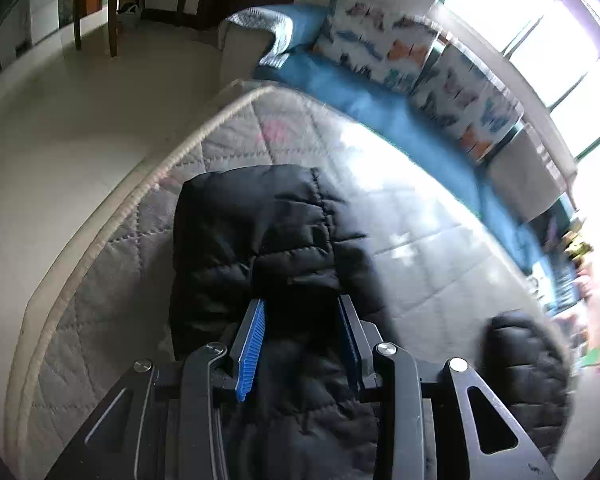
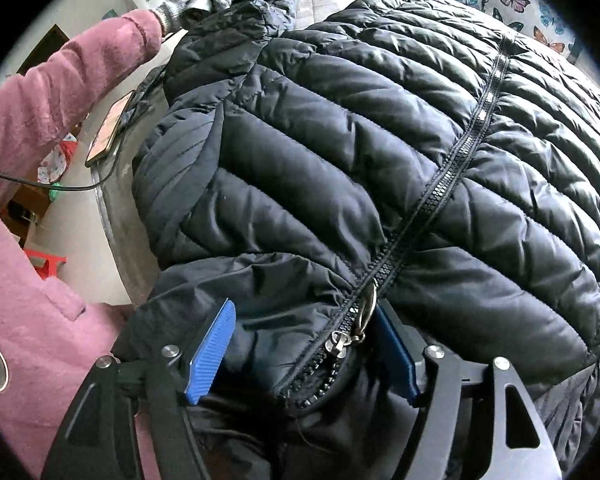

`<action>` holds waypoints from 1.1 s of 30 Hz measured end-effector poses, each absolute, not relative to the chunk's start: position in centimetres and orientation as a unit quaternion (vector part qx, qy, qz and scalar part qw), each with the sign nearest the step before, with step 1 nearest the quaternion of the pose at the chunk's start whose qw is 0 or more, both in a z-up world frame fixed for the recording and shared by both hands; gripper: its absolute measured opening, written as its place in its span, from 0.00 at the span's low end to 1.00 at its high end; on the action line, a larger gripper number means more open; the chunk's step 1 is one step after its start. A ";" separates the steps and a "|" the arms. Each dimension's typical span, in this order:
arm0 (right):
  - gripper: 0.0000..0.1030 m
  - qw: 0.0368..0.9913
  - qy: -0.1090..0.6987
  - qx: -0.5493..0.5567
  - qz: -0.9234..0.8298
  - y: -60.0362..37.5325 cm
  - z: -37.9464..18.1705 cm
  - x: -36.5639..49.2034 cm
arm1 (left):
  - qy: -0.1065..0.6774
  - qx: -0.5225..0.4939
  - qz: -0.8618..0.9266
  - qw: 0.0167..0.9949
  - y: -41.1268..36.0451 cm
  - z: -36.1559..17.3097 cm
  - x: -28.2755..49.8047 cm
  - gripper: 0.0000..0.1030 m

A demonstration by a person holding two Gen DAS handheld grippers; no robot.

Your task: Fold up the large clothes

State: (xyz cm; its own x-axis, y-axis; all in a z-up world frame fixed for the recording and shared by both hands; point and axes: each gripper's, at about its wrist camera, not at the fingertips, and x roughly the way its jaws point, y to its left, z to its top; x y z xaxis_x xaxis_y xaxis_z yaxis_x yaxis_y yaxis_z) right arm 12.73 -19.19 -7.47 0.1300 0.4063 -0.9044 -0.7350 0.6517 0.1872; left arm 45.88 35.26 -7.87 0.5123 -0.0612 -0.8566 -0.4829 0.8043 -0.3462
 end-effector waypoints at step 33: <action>0.77 0.761 0.508 -0.141 0.378 -19.4 -6.0 12.2 | 0.320 -0.371 0.049 0.870 32.1 0.3 33.4 0.09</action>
